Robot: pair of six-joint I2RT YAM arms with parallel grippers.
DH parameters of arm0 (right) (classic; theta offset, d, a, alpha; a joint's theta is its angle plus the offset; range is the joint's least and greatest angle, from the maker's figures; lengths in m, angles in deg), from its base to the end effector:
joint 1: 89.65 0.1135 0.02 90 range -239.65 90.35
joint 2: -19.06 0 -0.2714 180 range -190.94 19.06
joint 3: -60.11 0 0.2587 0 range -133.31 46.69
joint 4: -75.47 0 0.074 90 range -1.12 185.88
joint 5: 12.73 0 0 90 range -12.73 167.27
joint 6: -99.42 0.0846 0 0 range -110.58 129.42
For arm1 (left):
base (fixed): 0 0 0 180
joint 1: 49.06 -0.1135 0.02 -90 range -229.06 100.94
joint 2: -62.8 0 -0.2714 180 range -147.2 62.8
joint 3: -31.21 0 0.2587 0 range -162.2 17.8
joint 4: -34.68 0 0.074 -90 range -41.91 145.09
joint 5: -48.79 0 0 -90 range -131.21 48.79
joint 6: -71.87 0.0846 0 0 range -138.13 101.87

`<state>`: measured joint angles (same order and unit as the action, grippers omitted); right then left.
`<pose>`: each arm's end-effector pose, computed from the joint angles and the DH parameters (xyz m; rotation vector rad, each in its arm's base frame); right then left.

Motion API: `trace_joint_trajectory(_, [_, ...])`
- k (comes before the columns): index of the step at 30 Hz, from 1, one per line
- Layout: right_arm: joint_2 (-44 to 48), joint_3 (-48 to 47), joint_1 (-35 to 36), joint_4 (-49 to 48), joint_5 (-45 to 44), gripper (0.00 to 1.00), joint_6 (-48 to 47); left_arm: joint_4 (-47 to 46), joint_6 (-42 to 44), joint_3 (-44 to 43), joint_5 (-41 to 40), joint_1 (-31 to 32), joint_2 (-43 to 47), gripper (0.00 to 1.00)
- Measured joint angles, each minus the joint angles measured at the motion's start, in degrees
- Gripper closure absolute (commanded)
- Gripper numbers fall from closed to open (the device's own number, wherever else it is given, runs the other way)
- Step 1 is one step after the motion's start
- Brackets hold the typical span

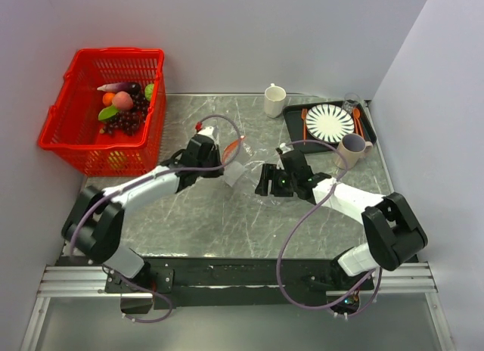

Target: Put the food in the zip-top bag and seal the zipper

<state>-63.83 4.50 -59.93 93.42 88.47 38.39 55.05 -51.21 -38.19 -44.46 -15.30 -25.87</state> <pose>0.2757 0.1763 0.1528 -0.1154 2.4590 0.7067 0.3185 -0.2071 0.1984 -0.0172 2.3220 -0.5463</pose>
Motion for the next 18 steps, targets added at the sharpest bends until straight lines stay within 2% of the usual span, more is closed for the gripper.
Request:
trace_joint_trajectory(4, [1.8, -3.6, 0.0, 4.2, 0.7, 0.22, -0.3, -1.5, 2.5, 1.5, -5.4, 6.8, 7.5, 0.99])
trace_joint_trajectory(8, [3.0, -12.4, 0.0, 9.5, 0.4, 0.23, -0.1, -2.7, 4.2, 3.2, -12.5, 14.8, 12.2, 0.99])
trace_joint_trajectory(12, [5.2, -18.6, 0.0, 12.3, -1.4, 0.24, 1.3, -2.2, 4.9, 3.5, -19.6, 19.9, 13.6, 0.99])
trace_joint_trajectory(18, [10.1, -21.7, -0.1, 16.3, -4.2, 0.27, 4.6, -1.9, 7.1, 3.5, -30.2, 26.1, 14.7, 0.99])
